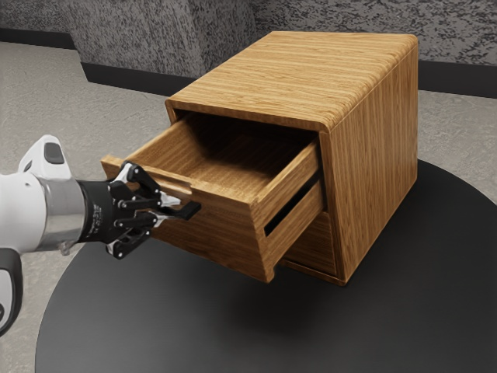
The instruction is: Pull the drawer handle with one arm to open the drawer
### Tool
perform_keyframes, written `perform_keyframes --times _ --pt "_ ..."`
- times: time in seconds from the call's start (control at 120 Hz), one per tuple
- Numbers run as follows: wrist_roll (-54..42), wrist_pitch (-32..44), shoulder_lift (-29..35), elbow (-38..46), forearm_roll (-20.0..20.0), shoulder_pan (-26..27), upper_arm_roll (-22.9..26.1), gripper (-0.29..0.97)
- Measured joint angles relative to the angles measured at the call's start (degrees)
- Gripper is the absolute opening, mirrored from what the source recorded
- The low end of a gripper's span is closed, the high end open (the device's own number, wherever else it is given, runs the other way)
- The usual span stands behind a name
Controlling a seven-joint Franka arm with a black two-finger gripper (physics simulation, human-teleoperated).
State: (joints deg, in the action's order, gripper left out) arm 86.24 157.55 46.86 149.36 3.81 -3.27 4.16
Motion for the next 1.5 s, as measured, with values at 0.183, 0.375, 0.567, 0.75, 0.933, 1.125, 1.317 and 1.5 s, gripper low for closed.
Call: perform_keyframes --times 0.183,0.375,0.567,0.75,0.933,1.125,1.317,1.5 --pt "-0.11 -1.18 4.1 2.56 0.05 -0.08 0.31 -0.09" --pt "-0.19 -2.44 8.73 5.5 -0.14 -0.09 0.48 -0.1" --pt "-0.23 -3.96 12.54 7.03 -0.04 -0.57 1.23 -0.1" --pt "-0.26 -5.26 15.59 8.64 0.01 -0.67 1.45 -0.1" --pt "-0.26 -6.54 18.11 9.55 -0.01 -0.69 2.25 -0.09" --pt "-0.25 -8.01 19.98 10.01 0.07 -0.69 3.09 -0.09" --pt "-0.28 -11.31 25.77 10.35 0.03 -0.68 3.12 0.03" --pt "-0.37 -24.78 21.96 -4.16 0.14 1.44 3.06 0.39"
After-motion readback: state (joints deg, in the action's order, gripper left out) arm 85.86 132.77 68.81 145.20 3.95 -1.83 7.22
